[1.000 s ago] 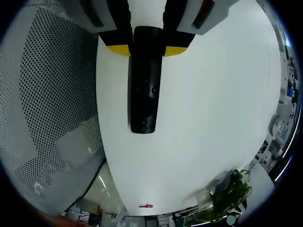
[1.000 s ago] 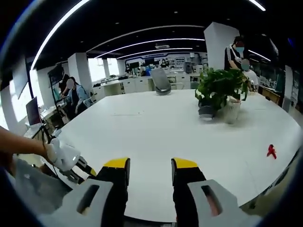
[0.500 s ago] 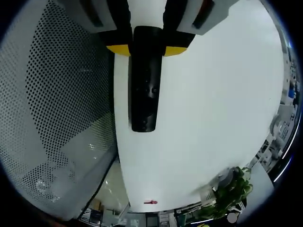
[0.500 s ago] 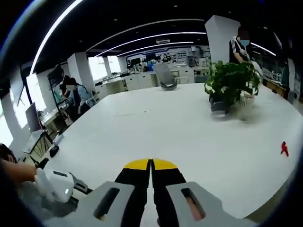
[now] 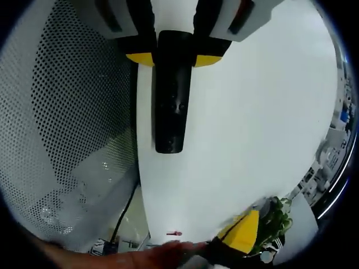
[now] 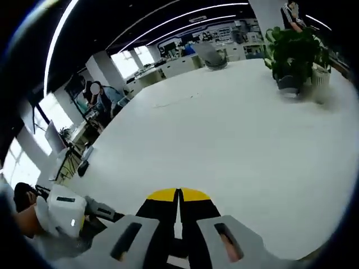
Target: Press the specified remote control buttons in sequence, fully releasing each button before pressing the next.
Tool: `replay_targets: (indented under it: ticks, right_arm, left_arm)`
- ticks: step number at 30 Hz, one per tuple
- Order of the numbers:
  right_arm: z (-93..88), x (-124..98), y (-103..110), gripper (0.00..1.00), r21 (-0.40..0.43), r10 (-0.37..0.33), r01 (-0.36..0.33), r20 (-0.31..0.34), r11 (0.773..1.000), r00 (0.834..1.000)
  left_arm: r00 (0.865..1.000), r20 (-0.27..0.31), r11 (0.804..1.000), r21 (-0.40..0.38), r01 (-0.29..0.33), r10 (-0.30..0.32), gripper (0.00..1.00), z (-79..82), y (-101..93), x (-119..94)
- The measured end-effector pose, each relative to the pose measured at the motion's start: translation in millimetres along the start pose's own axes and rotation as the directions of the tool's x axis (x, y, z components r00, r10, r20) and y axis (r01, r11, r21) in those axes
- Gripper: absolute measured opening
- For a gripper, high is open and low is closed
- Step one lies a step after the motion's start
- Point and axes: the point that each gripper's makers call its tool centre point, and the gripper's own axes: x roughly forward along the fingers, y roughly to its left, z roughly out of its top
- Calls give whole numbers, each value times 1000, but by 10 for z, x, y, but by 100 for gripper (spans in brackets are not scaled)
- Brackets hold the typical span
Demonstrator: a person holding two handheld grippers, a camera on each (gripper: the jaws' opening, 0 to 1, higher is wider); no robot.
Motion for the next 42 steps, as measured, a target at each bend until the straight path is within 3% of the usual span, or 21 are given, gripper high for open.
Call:
replay_targets:
  ticks: [1,3,10,15,19,25,27,33,42]
  right_arm:
    - [-28,5,25,0,17,19,-19,-29,1000,999]
    - [15,-2,71,0,47,59,-59,-4,997,998]
    - [7,-21,49,0,104,63,-63,6,993,998]
    - [-209,2,-78,0,152,12,4,-104,988,994]
    - [-236,56,-3,0,238,88,-61,-105,969,991]
    - [-364,128,-45,0,223,68,-29,-169,974,983]
    - [-472,141,-57,0,206,53,-5,-226,978,973]
    - [-474,151,18,0,171,68,-29,-226,985,972]
    - [-621,193,-29,0,114,30,5,-302,993,953]
  left_arm:
    - [1000,10,1000,-1,2,-2,24,-1,0,-2]
    - [1000,29,1000,-8,9,-8,24,-2,5,-4]
    - [999,37,1000,-21,12,-11,24,13,5,3]
    - [999,43,999,-31,12,-11,24,14,4,1]
    - [999,48,1000,-28,14,-12,24,14,3,0]
    - [999,44,1000,-17,18,-18,24,16,4,2]
    - [999,45,1000,-15,20,-19,24,18,2,3]
    - [999,48,1000,-13,23,-23,25,21,6,7]
    - [997,64,999,-6,31,-31,25,22,13,8]
